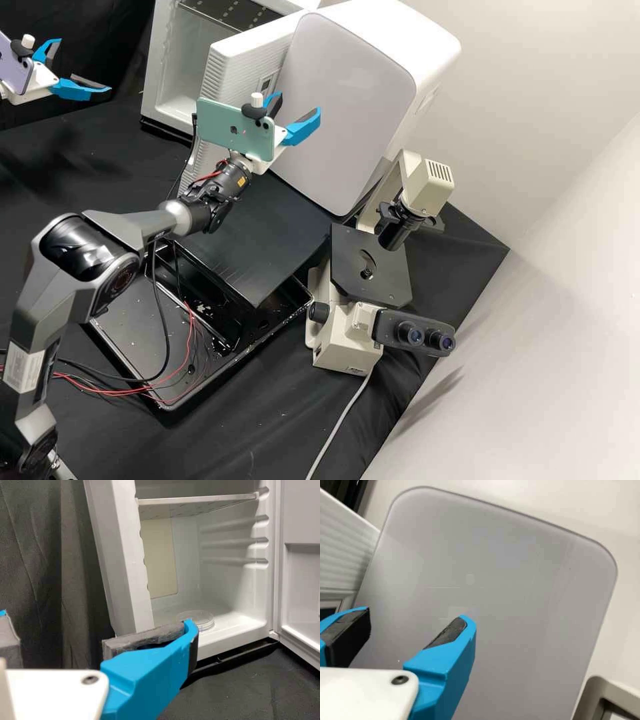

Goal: Close the incubator door

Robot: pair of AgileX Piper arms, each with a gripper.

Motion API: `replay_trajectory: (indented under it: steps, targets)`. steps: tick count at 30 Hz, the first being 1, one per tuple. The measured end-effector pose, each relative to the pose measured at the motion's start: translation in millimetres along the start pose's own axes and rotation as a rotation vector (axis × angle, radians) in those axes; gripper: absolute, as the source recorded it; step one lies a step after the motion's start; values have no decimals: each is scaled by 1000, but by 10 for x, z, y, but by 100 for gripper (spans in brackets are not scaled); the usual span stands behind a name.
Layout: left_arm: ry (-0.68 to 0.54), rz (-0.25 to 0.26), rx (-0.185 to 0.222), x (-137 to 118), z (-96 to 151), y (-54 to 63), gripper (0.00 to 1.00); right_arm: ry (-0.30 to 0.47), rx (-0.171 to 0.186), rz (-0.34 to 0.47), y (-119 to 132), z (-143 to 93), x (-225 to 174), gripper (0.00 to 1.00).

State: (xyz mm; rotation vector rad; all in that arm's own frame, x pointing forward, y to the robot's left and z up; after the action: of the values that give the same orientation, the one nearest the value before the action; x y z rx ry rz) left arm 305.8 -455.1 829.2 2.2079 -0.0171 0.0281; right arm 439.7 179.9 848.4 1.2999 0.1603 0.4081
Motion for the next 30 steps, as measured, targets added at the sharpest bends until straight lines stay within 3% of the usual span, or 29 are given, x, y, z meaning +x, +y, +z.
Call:
replay_trajectory:
  steps: [3, 11, 18, 25, 30]
  targets:
    - [0, 0, 0, 0, 0, 0, 100, -6, 17, -2, -25, -39, 78, 0]
    - [0, 0, 0, 0, 0, 0, 100, 11, -23, -34, -86, -225, 238, 0]
    - [0, 0, 0, 0, 0, 0, 100, 24, -32, -50, -92, -360, 279, 0]
    - [0, 0, 0, 0, 0, 0, 100, 8, 44, -64, -135, -511, 363, 0]
    - [0, 0, 0, 0, 0, 0, 100, 28, 92, -94, -195, -761, 456, 0]
